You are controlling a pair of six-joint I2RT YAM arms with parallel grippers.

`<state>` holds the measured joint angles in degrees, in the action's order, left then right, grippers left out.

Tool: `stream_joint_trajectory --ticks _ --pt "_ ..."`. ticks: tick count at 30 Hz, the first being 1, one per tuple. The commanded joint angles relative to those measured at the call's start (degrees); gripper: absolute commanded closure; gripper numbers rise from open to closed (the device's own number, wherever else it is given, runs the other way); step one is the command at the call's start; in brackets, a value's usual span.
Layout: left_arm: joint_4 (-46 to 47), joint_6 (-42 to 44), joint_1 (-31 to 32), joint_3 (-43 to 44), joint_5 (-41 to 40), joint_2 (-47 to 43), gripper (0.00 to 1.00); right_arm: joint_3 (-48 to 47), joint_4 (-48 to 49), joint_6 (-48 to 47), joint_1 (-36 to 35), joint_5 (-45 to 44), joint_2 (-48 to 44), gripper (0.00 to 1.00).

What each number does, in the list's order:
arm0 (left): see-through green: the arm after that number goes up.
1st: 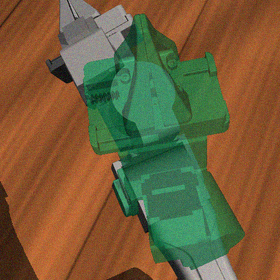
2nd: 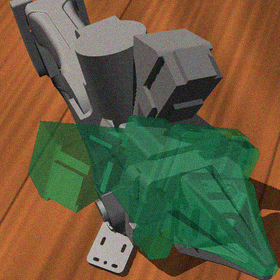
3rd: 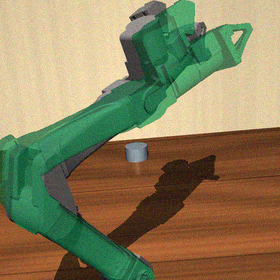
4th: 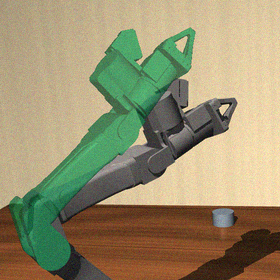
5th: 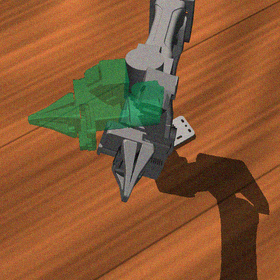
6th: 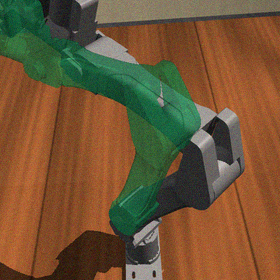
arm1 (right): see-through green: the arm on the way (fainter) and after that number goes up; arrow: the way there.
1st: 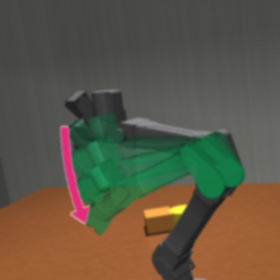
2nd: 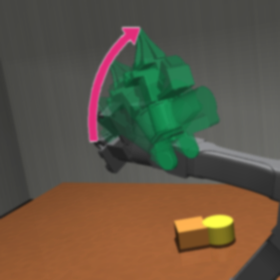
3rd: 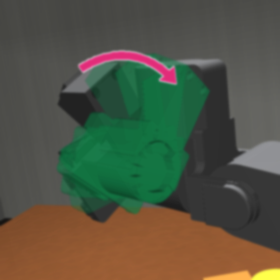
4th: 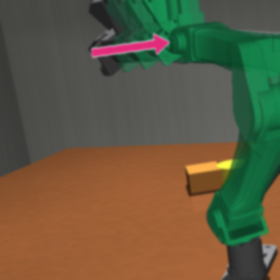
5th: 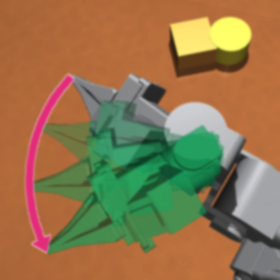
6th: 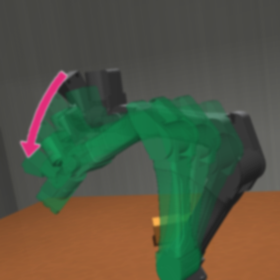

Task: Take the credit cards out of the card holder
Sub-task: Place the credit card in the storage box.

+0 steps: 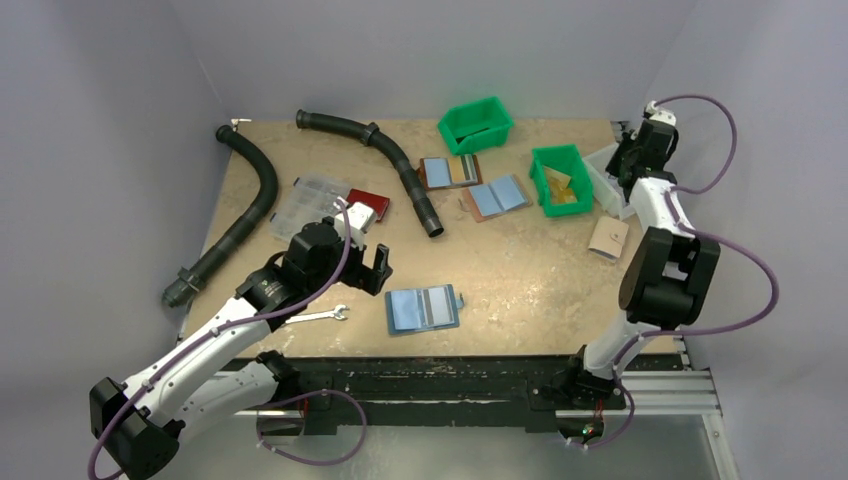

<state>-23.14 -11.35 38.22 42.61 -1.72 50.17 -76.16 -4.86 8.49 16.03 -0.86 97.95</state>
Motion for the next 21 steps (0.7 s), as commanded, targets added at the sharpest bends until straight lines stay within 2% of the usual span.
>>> stream_joint_trajectory --ticks 1,5,11,15,18,21 --pt "2.22 0.43 -0.53 0.47 -0.3 -0.76 0.0 -3.28 3.23 9.59 -0.01 -7.6 1.89 1.0" --pt "2.3 0.4 -0.69 0.38 -0.15 -0.44 0.0 -4.91 3.64 12.06 0.07 -7.01 5.49 0.99" --pt "2.38 0.54 -1.04 0.33 -0.32 -0.01 0.0 -7.79 3.34 16.75 0.61 -3.4 10.26 0.93" --pt "2.47 0.59 -1.39 0.28 -0.31 0.43 0.0 -6.15 4.01 18.82 2.23 -2.18 10.66 0.66" --pt "2.48 0.63 -1.42 0.28 -0.22 0.54 0.0 -3.64 4.02 18.7 4.31 -4.14 8.9 0.54" --pt "2.48 0.68 -1.4 0.32 -0.04 0.47 0.0 0.7 4.55 16.17 4.83 -5.97 3.76 0.49"
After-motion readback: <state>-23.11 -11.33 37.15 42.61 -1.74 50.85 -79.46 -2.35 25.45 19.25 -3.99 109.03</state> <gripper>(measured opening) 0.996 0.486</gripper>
